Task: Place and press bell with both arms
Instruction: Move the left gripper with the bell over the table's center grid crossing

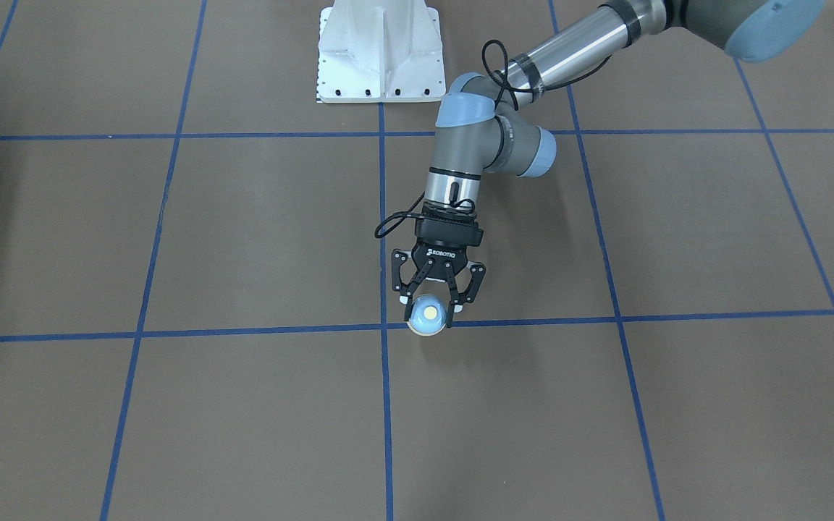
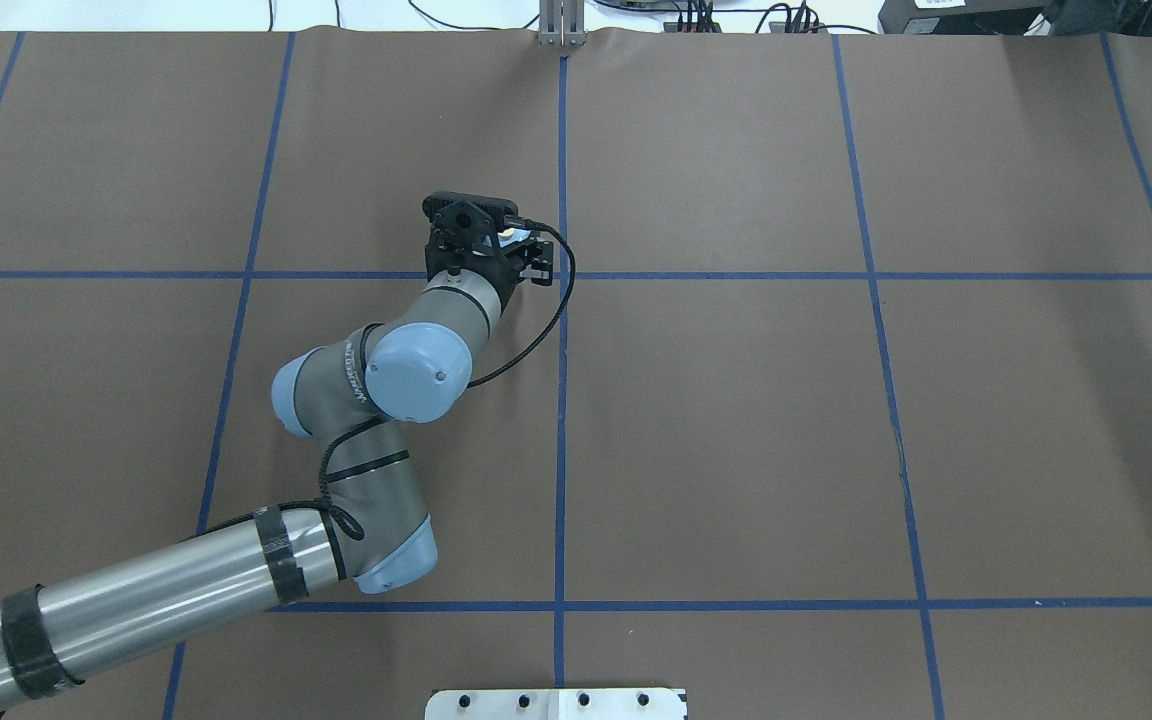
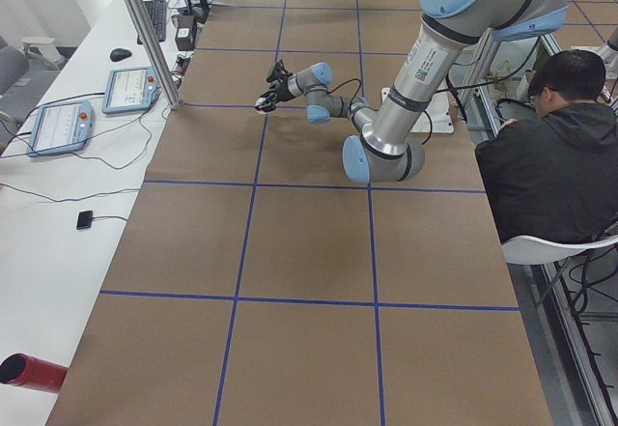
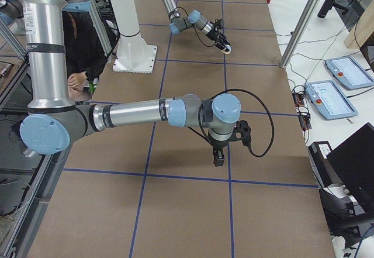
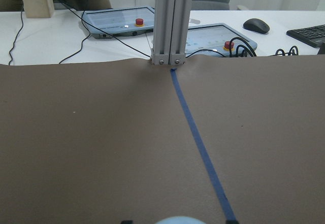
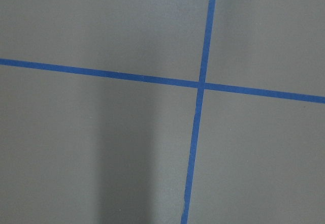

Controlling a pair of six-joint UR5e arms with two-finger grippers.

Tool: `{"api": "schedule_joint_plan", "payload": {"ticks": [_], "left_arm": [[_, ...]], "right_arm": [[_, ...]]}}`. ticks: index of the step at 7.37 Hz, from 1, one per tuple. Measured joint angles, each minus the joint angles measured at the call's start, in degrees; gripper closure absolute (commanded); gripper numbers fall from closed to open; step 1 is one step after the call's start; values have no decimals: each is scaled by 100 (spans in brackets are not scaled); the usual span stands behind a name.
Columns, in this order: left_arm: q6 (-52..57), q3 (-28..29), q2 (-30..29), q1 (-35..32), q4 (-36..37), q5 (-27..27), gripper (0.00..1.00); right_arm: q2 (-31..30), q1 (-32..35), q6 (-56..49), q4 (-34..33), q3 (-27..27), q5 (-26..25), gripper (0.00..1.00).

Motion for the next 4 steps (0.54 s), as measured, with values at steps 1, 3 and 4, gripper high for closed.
{"api": "schedule_joint_plan", "payload": {"ticks": [1,3,4], "left_arm": [[4,218,-165,85,-99,105,100],[-2,478,-369,167,-147,236,100],[-7,656,-496,215,-151,323,100]], "right_arm": [[-18,-2,13,13,5,15,0],[-40,-4,22,19,10,22,0],[-43,-4,24,20,10,22,0]]}}
